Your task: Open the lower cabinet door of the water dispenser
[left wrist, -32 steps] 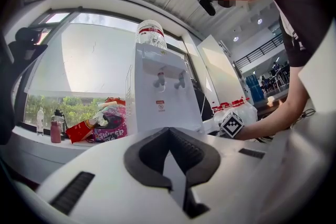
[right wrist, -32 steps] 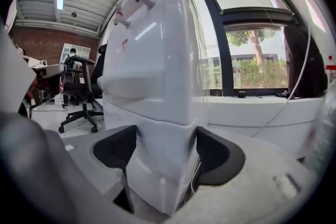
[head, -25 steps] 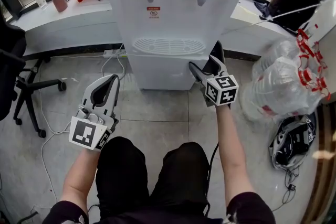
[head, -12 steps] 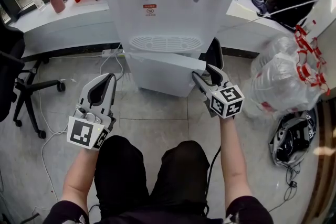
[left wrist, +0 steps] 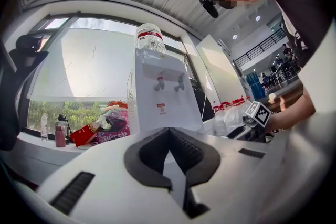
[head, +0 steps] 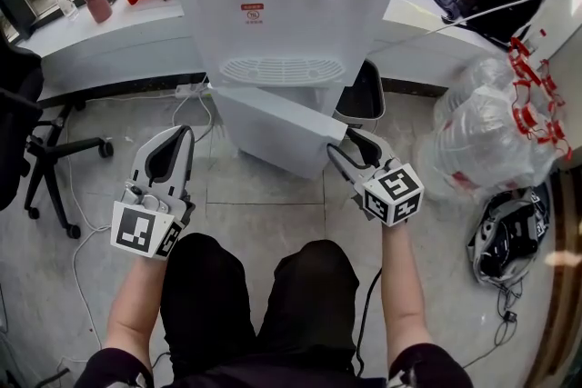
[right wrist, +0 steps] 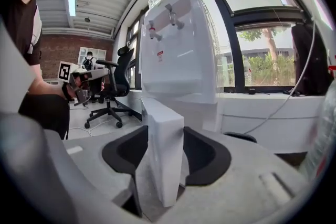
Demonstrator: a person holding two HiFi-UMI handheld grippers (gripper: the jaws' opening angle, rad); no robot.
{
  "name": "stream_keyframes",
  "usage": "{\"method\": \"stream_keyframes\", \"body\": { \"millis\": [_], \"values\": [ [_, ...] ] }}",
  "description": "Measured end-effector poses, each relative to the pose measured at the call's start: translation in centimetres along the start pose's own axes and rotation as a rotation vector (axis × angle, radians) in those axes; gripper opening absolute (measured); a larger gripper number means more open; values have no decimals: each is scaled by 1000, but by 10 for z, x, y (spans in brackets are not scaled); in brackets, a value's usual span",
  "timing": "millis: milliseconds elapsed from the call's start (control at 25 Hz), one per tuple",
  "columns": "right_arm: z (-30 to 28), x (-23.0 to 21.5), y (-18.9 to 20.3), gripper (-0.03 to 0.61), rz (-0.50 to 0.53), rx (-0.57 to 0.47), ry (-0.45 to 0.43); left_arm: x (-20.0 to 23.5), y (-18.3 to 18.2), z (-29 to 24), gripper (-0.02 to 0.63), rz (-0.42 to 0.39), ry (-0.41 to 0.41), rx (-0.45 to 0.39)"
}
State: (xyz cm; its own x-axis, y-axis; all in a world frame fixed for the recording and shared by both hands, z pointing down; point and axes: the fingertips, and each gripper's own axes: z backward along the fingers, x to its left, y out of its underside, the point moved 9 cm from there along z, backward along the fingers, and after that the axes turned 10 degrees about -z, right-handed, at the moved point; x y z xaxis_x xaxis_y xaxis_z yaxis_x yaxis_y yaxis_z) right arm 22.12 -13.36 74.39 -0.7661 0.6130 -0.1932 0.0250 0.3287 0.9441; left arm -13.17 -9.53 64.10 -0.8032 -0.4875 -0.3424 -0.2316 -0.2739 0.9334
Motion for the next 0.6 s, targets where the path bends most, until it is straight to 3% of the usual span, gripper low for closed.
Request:
{"method": "stream_keyframes", "body": {
  "millis": [280, 600],
  "values": [
    [13, 18, 3, 190, -3, 51, -91, -3, 0, 7, 6, -16, 1, 19],
    [15, 46, -2, 167, 65, 107, -228, 3, 0, 15, 6, -26, -29, 22]
  ]
}}
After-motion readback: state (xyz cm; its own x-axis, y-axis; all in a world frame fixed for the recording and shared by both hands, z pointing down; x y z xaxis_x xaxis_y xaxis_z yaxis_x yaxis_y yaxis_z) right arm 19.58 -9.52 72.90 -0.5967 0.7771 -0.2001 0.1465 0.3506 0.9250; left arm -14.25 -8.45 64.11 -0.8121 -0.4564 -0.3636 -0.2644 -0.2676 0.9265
